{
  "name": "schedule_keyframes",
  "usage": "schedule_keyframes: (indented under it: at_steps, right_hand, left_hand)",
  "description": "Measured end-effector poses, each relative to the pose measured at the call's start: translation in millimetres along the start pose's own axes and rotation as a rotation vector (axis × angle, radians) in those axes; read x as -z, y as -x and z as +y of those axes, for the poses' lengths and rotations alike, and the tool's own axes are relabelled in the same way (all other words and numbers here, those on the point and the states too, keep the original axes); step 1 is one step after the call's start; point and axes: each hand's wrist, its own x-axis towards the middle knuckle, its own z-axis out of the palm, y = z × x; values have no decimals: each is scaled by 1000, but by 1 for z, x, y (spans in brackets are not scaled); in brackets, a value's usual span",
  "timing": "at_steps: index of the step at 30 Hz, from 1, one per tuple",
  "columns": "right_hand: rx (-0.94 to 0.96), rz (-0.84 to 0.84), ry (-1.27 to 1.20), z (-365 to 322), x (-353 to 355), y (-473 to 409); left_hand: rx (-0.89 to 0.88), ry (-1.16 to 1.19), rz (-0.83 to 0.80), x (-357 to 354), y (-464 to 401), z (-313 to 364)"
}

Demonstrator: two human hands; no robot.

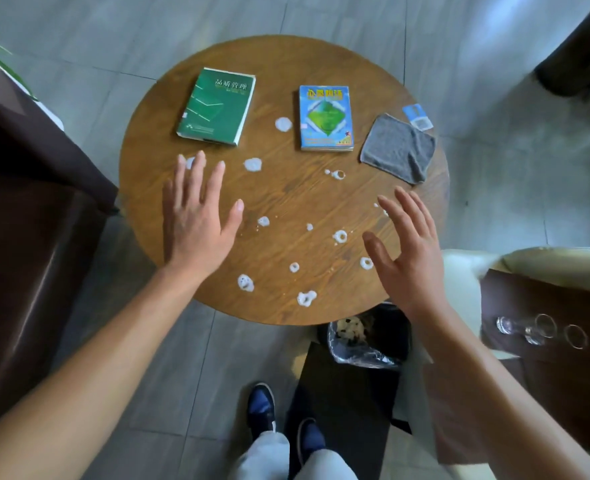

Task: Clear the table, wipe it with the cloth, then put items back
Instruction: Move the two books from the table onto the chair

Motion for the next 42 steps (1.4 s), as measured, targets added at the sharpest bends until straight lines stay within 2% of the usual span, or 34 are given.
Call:
schedule_keyframes:
  at_steps: [14,25,31,37,40,42]
  right_hand:
    - [-105,29,28,18,-34,-77]
    - [-160,-47,-27,58,-54,-155]
    - [-189,-90,-16,73,-66,-201]
    - [-407,-325,24,89,-95,-242]
    - [-418,-371,57,92,-111,-260]
    - [-429,-396,91,92,-122,-272]
  left_hand:
    - [-59,-64,-12,-10,-88,-7]
    - [-4,-186,-119,-28,-163,8]
    - [15,-225,-149,-40,-193,-5]
    - [30,-242,-185,-64,-225,-38]
    - [137,-168,-247,-75,-249,-57]
    - [135,-171,-264,-82,-266,-70]
